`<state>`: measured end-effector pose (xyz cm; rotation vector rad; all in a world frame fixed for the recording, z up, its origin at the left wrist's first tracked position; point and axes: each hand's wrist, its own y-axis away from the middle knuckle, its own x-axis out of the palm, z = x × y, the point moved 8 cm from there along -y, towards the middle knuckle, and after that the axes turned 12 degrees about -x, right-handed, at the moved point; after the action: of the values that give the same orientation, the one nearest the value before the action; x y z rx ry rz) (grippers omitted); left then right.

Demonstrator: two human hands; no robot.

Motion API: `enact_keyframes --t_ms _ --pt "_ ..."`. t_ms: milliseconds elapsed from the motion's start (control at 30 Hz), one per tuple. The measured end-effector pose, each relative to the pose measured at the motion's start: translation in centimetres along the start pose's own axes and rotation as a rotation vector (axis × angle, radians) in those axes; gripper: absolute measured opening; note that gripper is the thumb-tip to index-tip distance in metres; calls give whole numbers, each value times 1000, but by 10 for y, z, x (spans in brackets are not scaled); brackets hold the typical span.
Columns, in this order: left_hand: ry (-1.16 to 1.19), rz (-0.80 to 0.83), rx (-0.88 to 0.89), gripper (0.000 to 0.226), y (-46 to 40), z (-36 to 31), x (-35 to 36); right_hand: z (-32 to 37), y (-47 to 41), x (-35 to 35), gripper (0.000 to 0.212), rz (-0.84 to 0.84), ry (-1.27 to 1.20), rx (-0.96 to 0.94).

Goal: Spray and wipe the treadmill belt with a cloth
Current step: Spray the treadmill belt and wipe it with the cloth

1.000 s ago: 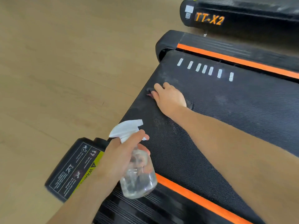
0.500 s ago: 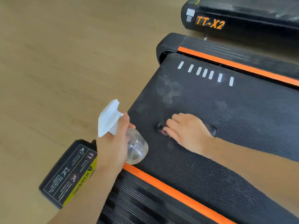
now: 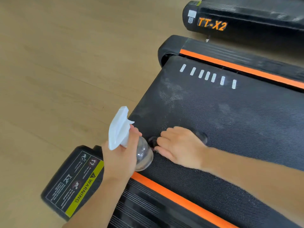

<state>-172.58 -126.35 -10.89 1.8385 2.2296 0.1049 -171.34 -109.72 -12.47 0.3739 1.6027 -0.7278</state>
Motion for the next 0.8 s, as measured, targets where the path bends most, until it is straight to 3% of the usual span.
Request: enact_keyframes --t_ms 67,167,233,267,400,467,533,600,667,733,800 --pt "3 -2 -25 20 -3 4 0 -42 -15 4 29 42 183 37" --pt "19 -17 -46 21 -5 7 -1 -134 -12 2 32 -8 210 614" --pt "21 -13 -50 20 -5 8 0 -136 -7 9 34 3 189 816" --pt "14 -10 -57 21 -4 9 1 -120 -9 11 35 25 184 792" --pt "7 -32 -60 20 -2 8 0 -6 5 1 32 -10 27 373" --pt "-10 -40 -56 21 0 7 0 16 22 -7 31 38 -40 225" --pt "9 -40 -77 22 2 6 0 -5 22 -26 28 -104 -194 359" --pt "25 -36 -99 21 4 4 0 -49 27 -51 25 -438 -511 752" --pt "21 -41 -92 21 4 2 -1 -79 35 -64 23 -706 -737 986" --pt "25 -37 -81 24 5 -1 0 -89 37 -75 21 -797 -787 991" --pt "31 -29 -80 27 3 0 -1 -86 41 -78 16 -680 -702 922"
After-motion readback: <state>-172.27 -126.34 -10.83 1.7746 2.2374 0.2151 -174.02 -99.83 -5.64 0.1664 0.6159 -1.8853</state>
